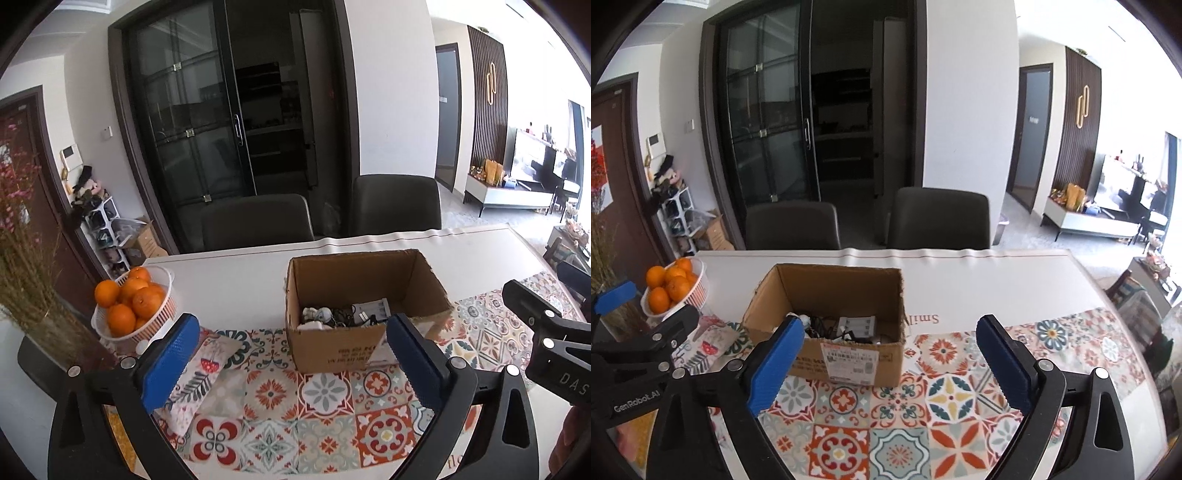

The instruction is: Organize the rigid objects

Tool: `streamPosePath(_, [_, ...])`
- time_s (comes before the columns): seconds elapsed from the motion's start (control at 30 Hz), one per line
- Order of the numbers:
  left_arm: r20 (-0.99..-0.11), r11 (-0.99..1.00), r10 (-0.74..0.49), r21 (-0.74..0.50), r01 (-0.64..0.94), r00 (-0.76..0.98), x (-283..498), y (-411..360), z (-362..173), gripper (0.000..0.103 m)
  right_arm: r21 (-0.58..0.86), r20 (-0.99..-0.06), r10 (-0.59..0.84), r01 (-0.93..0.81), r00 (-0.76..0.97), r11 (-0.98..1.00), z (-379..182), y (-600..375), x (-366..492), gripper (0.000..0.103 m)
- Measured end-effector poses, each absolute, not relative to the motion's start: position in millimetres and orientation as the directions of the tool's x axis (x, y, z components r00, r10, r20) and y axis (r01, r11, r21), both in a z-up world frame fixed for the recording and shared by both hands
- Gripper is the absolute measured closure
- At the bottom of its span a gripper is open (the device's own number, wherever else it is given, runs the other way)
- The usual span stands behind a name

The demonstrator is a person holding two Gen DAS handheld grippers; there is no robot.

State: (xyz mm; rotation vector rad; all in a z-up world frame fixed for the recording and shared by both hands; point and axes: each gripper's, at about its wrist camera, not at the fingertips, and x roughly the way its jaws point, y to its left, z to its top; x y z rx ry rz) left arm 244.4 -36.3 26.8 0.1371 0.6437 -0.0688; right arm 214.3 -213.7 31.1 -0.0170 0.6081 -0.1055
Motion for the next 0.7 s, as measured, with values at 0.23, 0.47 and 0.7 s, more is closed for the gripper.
streamPosePath(0.23, [-0.565, 0.992, -0.009, 0.098, 0.078, 0.825, 208.1, -31.5, 39.5, 0.0, -0.043, -0.544, -0.11, 0.103, 0.832, 0.994, 40.4, -212.8, 179.4, 0.007])
streamPosePath(0.47, [-0.542, 0.992, -0.016, 0.098, 0.082, 0.84, 179.7, -27.8, 48.6, 0.0, -0.035, -0.529, -0.099, 0.094, 0.843, 0.995, 45.3, -210.1, 157.4, 0.007])
streamPosePath(0.7, [-0.52, 0.994, -0.018, 0.087, 0.073, 0.854, 161.6, -22.7, 56.5, 0.0, -0.026, -0.516, -0.071, 0.068, 0.854, 0.997, 49.3, -206.2, 140.8, 0.007])
